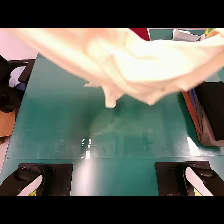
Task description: Fold the shirts.
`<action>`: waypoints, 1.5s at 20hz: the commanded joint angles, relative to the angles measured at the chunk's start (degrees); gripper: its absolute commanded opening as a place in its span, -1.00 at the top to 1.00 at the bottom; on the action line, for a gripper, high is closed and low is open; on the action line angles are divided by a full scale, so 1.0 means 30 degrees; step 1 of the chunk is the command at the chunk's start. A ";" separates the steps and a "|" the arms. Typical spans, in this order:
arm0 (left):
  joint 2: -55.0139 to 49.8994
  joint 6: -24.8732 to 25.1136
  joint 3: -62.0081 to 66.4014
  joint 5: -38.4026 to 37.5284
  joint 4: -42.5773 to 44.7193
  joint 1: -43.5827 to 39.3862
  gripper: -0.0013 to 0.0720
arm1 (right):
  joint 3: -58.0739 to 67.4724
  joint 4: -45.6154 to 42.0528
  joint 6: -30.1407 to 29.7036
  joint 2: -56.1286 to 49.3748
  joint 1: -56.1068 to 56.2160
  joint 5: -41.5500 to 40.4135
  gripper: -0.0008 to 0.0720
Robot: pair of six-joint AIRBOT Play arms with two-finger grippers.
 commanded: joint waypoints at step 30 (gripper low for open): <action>-1.0287 0.0991 -0.7810 -0.2412 0.3475 0.0007 0.90 | -0.7810 -0.1180 0.1326 -0.7985 0.6368 0.1778 -0.10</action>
